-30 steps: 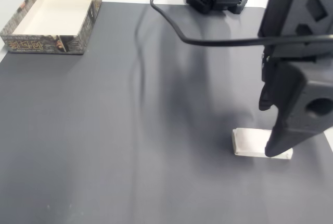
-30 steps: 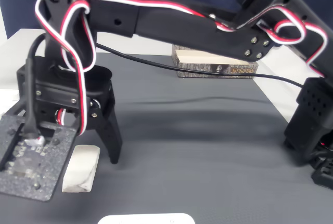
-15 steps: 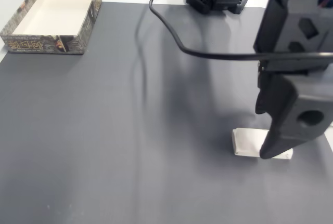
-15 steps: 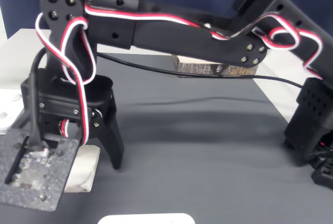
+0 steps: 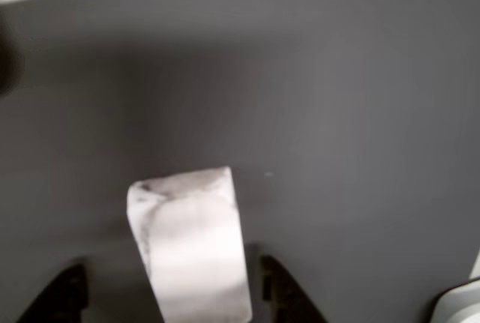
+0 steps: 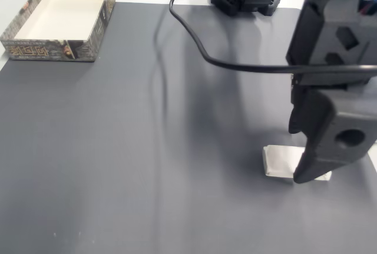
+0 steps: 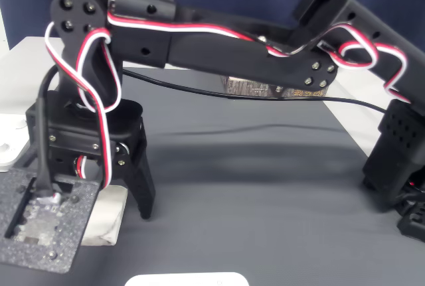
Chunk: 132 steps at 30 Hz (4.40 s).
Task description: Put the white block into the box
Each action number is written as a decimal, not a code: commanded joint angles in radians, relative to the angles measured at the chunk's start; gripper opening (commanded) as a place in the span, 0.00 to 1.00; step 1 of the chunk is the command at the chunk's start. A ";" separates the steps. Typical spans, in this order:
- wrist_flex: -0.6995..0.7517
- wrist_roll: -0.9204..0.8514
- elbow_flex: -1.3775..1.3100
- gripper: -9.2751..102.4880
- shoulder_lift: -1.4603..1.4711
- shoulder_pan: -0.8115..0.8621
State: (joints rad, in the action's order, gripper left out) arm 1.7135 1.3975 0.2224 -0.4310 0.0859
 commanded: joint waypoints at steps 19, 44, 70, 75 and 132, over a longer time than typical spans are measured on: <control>0.018 -0.003 -0.063 0.28 -0.017 0.011; 0.025 -0.006 -0.054 0.08 -0.017 0.005; 0.025 -0.109 0.184 0.07 -0.407 0.041; 0.025 -0.175 0.256 0.07 -0.495 0.051; -0.035 -0.275 0.953 0.07 -1.100 1.109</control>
State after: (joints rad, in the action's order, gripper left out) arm 1.7089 1.0462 1.2134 -1.5463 1.1045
